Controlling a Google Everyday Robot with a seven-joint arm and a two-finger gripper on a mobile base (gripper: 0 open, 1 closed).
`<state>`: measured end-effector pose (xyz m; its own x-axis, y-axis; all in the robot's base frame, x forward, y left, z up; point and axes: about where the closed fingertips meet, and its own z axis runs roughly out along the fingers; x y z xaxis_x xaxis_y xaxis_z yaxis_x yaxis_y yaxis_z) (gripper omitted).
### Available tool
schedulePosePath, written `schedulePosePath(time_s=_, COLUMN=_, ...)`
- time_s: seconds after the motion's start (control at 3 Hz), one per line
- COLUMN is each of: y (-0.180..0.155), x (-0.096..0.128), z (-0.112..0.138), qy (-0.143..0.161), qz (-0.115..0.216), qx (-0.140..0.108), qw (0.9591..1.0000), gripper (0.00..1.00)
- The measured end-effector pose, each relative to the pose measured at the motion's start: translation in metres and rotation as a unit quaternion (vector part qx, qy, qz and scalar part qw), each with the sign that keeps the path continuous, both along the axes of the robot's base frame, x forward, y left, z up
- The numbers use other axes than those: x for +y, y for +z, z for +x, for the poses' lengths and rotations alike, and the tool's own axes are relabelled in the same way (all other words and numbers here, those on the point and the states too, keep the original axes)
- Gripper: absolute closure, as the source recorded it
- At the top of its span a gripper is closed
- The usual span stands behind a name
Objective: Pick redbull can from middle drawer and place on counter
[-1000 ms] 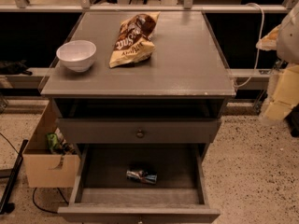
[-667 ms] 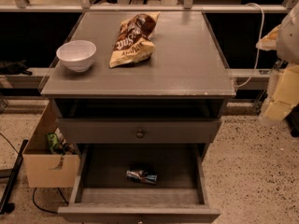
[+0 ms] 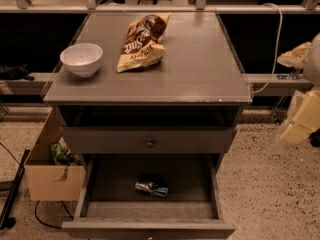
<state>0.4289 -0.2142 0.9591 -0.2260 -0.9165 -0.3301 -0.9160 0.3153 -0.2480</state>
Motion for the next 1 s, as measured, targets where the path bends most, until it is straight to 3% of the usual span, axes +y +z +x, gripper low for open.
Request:
schedulePosePath(time_s=0.33, y=-0.028, x=0.019, z=-0.013, qy=0.009, qz=0.083, qx=-0.004, qw=0.9965, gripper=0.0)
schedulePosePath(time_s=0.67, y=-0.074, x=0.049, z=-0.03, qy=0.028, qz=0.159, qx=0.013, qw=0.9868, gripper=0.0)
schedulePosePath(time_s=1.0, y=-0.111, x=0.065, z=-0.039, qy=0.036, qz=0.215, qx=0.021, qw=0.9757, gripper=0.0)
